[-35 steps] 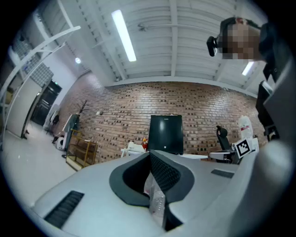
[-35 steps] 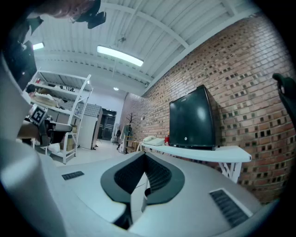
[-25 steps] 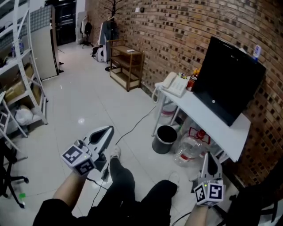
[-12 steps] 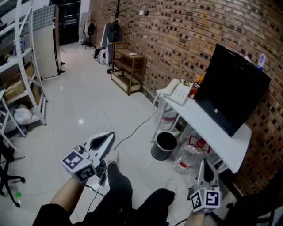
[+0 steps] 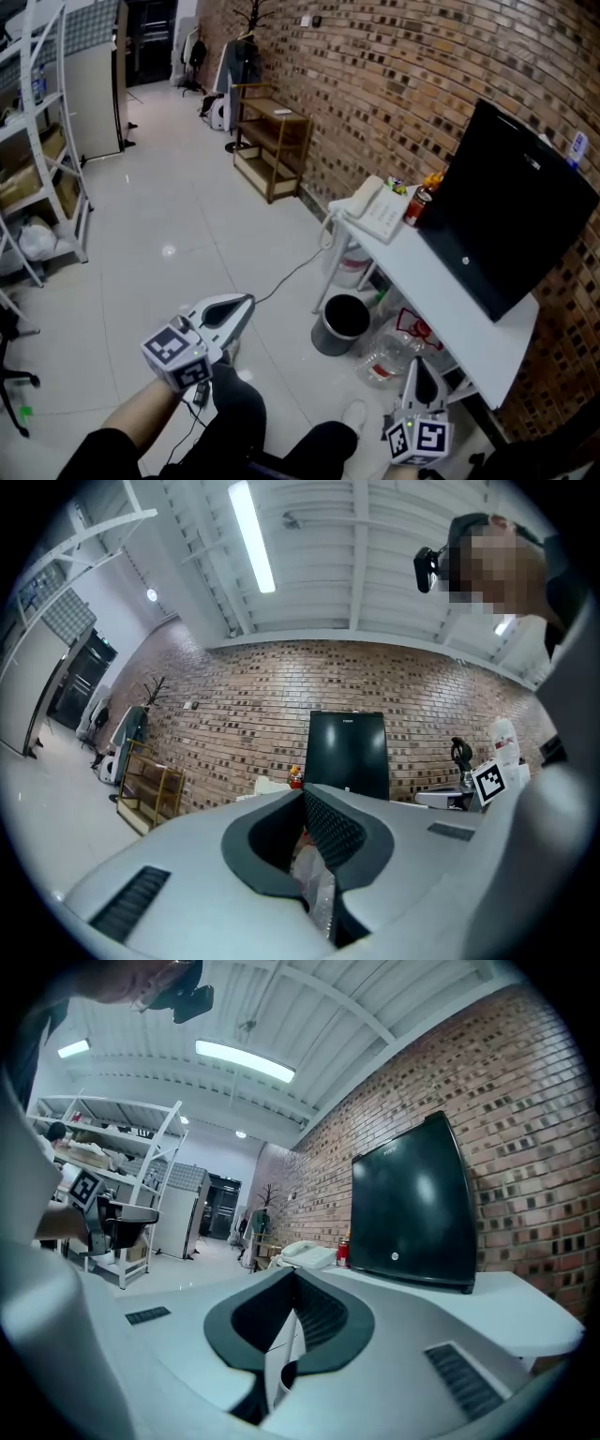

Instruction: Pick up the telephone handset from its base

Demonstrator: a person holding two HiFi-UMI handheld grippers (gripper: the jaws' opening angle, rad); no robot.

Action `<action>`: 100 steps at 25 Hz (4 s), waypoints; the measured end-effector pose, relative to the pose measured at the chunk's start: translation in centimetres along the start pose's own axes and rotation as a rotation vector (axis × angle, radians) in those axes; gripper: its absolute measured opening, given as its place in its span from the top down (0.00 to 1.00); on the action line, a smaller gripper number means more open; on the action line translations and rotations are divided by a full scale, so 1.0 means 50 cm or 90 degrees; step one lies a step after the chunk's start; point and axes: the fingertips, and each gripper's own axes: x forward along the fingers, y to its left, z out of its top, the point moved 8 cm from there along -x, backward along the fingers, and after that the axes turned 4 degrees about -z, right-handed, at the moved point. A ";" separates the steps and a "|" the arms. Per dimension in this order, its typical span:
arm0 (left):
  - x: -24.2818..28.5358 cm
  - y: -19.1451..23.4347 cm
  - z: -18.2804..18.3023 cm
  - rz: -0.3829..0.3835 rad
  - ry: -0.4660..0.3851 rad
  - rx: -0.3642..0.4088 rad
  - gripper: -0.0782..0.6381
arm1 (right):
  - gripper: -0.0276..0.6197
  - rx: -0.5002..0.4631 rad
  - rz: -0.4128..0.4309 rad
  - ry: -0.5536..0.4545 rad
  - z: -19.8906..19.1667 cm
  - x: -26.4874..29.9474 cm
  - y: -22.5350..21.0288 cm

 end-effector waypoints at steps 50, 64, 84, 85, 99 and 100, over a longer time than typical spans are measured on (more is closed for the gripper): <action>0.675 0.294 0.011 -0.052 0.018 -0.015 0.89 | 0.95 -0.025 -0.002 -0.086 0.081 0.545 -0.231; 0.783 0.338 0.008 -0.010 0.040 -0.006 0.89 | 0.95 -0.034 -0.001 -0.044 0.069 0.612 -0.259; 0.901 0.359 -0.011 -0.040 0.169 0.010 0.65 | 0.95 -0.030 0.058 -0.030 0.041 0.638 -0.251; 0.910 0.362 -0.015 -0.035 0.189 0.012 0.59 | 0.95 -0.030 0.061 -0.032 0.041 0.638 -0.250; 1.034 0.374 -0.089 -0.003 0.395 0.003 0.46 | 0.95 -0.026 0.065 -0.041 0.036 0.630 -0.253; 1.038 0.372 -0.095 0.002 0.401 0.010 0.46 | 0.95 -0.027 0.067 -0.042 0.036 0.630 -0.252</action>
